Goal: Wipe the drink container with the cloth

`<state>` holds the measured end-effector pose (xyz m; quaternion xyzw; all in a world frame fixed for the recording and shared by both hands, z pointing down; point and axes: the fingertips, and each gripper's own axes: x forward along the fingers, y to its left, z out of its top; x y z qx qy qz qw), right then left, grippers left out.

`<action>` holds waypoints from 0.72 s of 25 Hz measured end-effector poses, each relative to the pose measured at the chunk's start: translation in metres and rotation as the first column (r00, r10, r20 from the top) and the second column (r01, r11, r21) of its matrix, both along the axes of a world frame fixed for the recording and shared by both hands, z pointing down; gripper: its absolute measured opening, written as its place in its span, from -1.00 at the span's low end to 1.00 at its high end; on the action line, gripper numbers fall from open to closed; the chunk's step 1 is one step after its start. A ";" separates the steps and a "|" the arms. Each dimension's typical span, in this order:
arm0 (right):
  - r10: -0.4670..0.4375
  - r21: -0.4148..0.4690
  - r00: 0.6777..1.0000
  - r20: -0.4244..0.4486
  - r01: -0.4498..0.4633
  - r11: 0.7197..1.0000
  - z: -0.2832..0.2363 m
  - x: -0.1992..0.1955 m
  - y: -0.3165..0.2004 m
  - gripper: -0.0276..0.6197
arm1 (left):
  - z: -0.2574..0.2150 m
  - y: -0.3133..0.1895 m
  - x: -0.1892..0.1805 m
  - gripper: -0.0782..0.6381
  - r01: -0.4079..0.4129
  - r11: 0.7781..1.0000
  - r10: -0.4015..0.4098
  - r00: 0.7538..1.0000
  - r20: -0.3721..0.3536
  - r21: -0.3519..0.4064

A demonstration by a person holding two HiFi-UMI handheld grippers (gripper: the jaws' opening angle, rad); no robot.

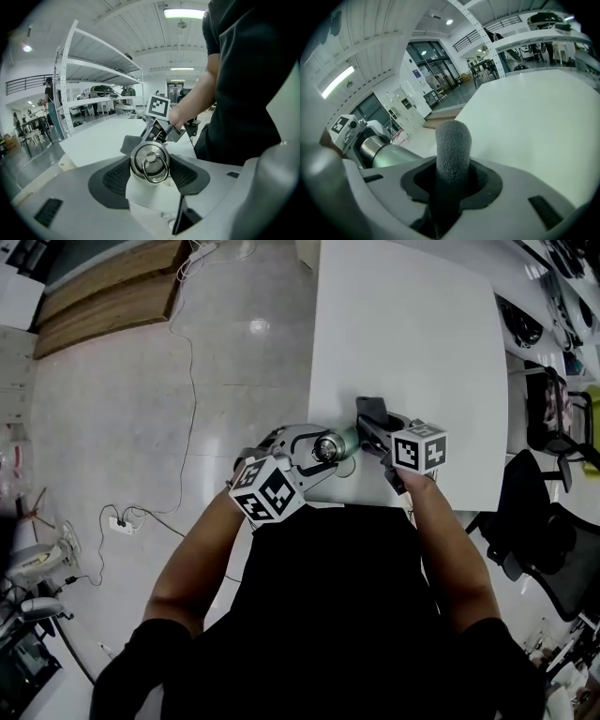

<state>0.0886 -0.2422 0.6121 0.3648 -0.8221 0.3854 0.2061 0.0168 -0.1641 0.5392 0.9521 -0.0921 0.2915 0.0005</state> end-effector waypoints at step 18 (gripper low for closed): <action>0.112 -0.076 0.891 0.440 -0.087 0.993 -0.118 -0.048 -0.031 -0.59 | 0.002 0.003 -0.004 -0.05 -0.070 0.997 0.069 0.997 0.032 0.044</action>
